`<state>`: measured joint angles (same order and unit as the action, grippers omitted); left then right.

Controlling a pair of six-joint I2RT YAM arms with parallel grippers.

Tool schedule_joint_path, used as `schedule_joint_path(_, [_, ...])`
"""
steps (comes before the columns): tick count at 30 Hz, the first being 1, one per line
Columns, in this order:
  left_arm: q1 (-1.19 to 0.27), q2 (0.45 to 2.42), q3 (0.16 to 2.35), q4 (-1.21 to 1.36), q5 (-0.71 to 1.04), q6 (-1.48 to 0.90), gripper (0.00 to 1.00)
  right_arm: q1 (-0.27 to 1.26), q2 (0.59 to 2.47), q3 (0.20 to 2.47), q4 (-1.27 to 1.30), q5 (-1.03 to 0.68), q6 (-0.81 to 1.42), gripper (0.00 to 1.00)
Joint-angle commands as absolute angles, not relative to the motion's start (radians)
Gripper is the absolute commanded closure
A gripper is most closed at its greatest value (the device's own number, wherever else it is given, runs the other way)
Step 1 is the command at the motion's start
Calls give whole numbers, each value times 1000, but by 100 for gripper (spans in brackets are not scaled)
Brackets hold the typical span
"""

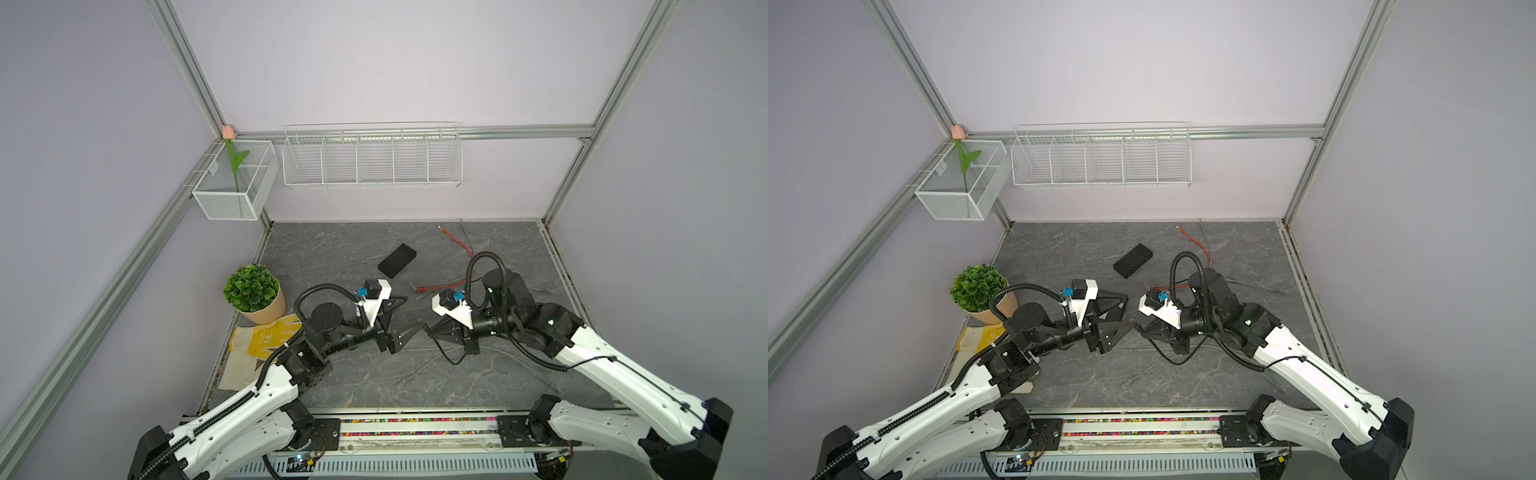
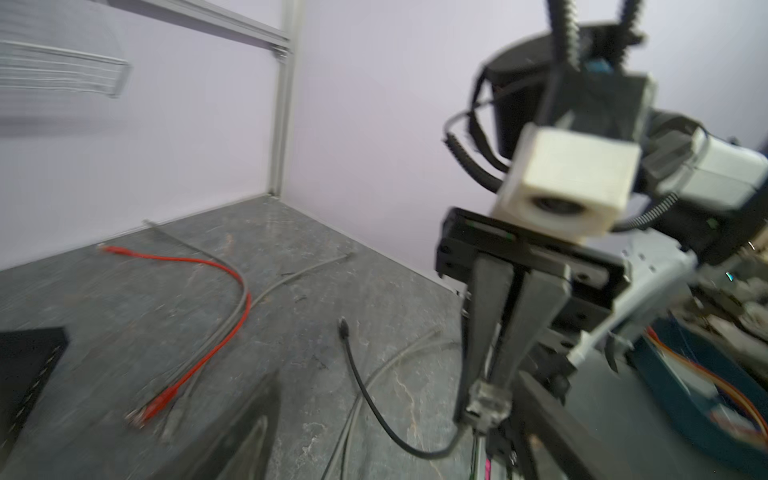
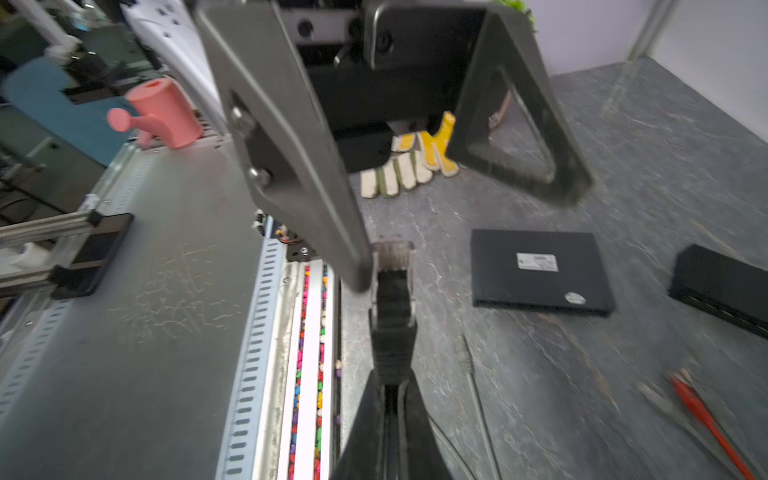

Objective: Insert the plug into the switch port

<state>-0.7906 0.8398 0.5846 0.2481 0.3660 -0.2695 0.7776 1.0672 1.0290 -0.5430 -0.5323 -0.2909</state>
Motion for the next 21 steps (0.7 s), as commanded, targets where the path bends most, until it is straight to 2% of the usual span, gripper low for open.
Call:
schedule_joint_path(1, [-662, 849, 604, 113, 139, -384, 18, 831, 1125, 1080, -602, -158, -262, 93])
schedule_joint_path(2, [-604, 878, 613, 85, 150, -418, 24, 858, 1176, 1118, -644, -35, -267, 93])
schedule_joint_path(4, [-526, 945, 620, 55, 138, -458, 29, 890, 1289, 1211, -728, 144, -272, 93])
schedule_joint_path(8, [-474, 1089, 600, 92, 67, -476, 31, 899, 1504, 1377, -853, 260, -309, 93])
schedule_joint_path(13, [-459, 1256, 655, 55, -14, -479, 38, 891, 1701, 1472, -913, 287, -362, 93])
schedule_joint_path(17, [-455, 1315, 682, 3, -65, -470, 39, 865, 1804, 1503, -926, 208, -381, 93])
schedule_joint_path(21, [-396, 1380, 671, 26, -4, -479, 40, 838, 1872, 1517, -900, 156, -399, 93])
